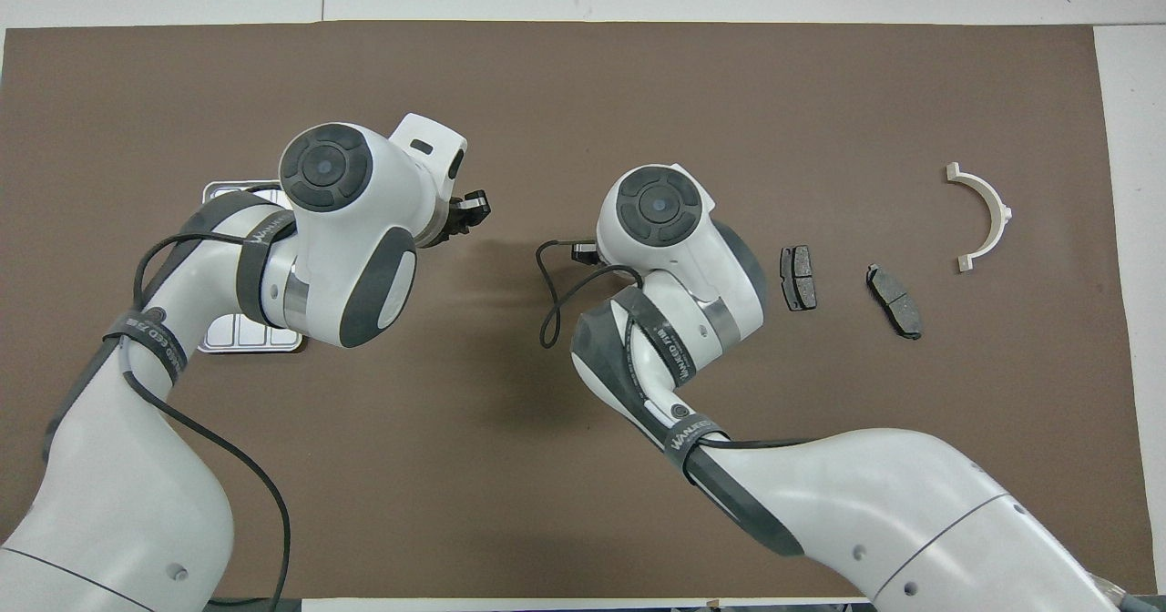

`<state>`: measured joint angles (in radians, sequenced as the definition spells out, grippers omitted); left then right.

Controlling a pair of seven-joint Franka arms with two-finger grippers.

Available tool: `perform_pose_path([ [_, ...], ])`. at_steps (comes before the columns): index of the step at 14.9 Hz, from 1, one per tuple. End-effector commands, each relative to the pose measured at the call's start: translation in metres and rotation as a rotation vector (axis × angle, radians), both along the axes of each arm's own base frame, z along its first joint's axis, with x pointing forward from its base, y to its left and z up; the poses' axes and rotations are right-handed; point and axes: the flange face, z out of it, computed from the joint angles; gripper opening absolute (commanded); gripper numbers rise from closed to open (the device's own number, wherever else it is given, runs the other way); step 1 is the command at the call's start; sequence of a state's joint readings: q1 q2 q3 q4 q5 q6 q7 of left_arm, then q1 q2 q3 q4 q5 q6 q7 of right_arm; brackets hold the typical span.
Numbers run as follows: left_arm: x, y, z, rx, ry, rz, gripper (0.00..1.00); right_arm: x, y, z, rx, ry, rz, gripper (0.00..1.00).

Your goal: Place bearing gear from tray to pile

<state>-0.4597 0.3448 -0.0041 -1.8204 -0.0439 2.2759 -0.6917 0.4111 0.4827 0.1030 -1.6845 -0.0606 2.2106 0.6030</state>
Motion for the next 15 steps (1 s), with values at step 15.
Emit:
perform_pose_path([
  [15, -0.039, -0.169, -0.059, -0.004, 0.034, 0.116, 0.12, 0.056, -0.357, 0.131, -0.038, 0.035, 0.234, 0.04],
])
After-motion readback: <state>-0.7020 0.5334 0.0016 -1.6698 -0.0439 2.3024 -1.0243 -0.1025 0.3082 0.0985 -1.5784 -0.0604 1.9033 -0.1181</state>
